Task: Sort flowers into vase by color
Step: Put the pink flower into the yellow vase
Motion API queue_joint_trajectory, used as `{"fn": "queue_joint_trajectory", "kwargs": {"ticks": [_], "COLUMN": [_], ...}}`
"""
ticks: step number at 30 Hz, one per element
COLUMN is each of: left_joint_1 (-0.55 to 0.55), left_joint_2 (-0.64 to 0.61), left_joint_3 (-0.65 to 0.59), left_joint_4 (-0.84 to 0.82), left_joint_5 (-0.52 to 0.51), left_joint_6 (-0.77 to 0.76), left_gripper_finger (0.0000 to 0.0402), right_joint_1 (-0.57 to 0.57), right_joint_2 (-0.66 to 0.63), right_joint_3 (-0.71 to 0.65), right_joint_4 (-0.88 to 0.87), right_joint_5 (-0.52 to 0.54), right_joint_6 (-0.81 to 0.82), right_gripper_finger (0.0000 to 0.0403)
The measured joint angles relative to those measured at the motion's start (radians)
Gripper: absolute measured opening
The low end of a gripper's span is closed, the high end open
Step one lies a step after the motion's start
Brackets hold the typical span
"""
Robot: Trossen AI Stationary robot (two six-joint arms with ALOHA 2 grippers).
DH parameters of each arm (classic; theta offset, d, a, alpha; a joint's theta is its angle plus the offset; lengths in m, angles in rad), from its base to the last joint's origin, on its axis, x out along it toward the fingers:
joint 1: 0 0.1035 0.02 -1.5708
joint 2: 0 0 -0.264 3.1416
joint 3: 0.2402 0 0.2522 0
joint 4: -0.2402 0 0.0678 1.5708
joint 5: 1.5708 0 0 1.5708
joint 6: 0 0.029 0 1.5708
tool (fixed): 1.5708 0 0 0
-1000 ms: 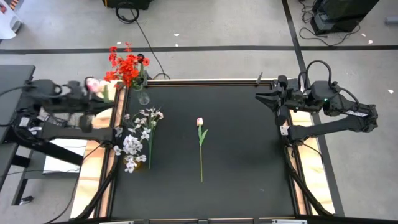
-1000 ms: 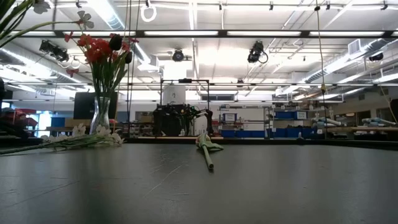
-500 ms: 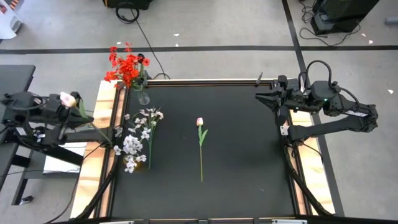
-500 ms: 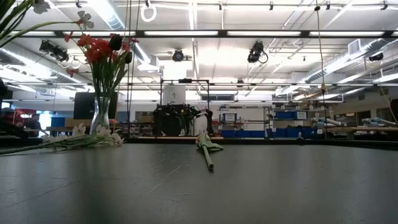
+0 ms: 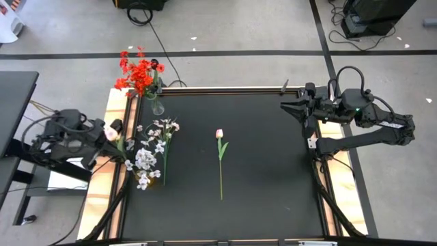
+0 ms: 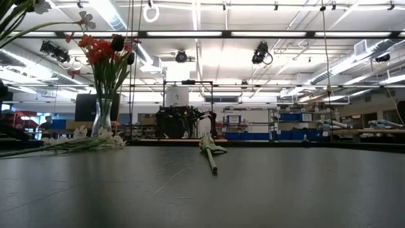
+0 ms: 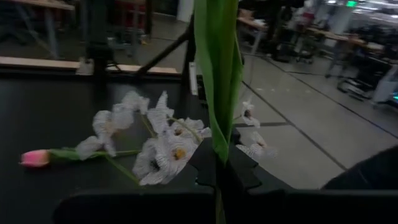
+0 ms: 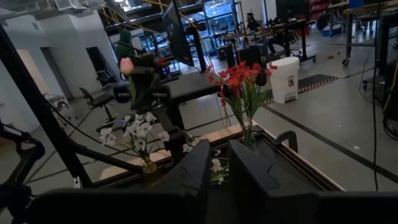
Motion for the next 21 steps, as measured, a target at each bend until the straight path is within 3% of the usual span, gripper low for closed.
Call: {"fn": "queue_joint_trajectory", "kwargs": {"ticks": [21], "left_joint_1": [0.0], "left_joint_2": [0.0], "left_joint_3": [-0.15], "left_joint_4": [0.042], "left_joint_5": [0.06], "left_joint_6": [0.12], "left_gripper_finger": [0.0006], "right_joint_1": [0.0], "right_joint_2": [0.0], "right_joint_3": [0.0], "right_joint_4": [0.0], "right_joint_5": [0.0], "right_joint_6": [0.0], "right_gripper_finger": [0.0066]}}
